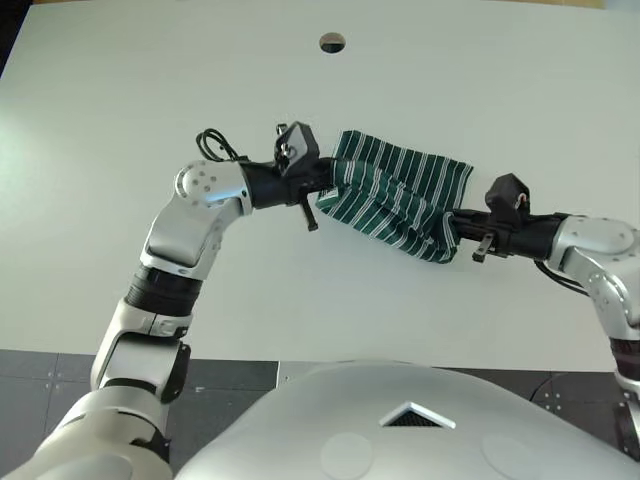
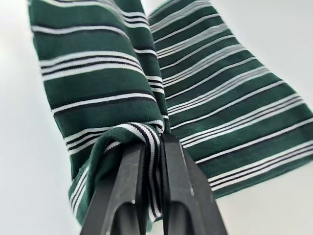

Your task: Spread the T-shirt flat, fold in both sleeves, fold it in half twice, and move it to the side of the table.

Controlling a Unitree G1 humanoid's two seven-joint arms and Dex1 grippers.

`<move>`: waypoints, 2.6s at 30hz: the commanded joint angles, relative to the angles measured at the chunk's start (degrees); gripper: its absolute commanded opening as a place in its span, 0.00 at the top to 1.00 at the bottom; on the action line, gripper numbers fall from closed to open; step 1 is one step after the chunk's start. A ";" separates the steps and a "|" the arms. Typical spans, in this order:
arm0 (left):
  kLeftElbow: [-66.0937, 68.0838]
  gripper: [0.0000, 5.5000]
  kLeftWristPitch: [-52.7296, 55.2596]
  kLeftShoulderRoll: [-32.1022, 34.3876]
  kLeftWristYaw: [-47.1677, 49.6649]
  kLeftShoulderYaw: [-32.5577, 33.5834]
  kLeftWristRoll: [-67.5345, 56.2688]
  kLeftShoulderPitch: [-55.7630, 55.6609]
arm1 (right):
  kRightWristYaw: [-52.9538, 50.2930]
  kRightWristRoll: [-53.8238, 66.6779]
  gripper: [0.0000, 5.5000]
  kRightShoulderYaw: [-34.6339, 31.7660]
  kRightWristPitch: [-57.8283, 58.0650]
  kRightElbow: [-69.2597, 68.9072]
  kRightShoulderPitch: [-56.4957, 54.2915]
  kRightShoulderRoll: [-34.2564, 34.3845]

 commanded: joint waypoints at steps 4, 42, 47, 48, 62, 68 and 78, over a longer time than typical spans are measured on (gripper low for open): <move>16.90 0.98 2.75 -7.47 8.79 1.12 7.49 -9.48 | -6.73 6.93 0.97 -6.97 12.89 7.88 -7.70 6.76; 35.60 0.62 -5.00 -17.57 17.23 10.42 14.70 -18.50 | -12.12 -16.42 0.70 11.19 -8.46 8.77 -12.63 15.93; 35.83 0.62 -6.76 -17.16 18.85 11.48 15.33 -18.86 | -12.45 -23.46 0.70 15.68 -12.07 14.96 -14.57 16.48; 35.72 0.62 -6.99 -17.10 19.10 11.68 15.43 -18.88 | -11.99 -24.40 0.70 16.42 -12.38 15.41 -14.48 16.30; 32.72 0.62 -9.97 -16.18 20.94 15.60 13.93 -19.42 | -3.31 -31.24 0.97 22.16 -13.95 13.52 -10.75 10.20; 32.18 0.74 -10.59 -15.73 21.09 17.31 13.35 -19.22 | 4.17 -32.36 0.98 25.27 -14.70 8.29 -7.11 3.13; 10.17 0.97 -6.67 -11.72 2.86 14.90 3.63 -6.92 | 12.91 -28.81 0.98 22.43 -22.16 -0.17 -1.57 -5.72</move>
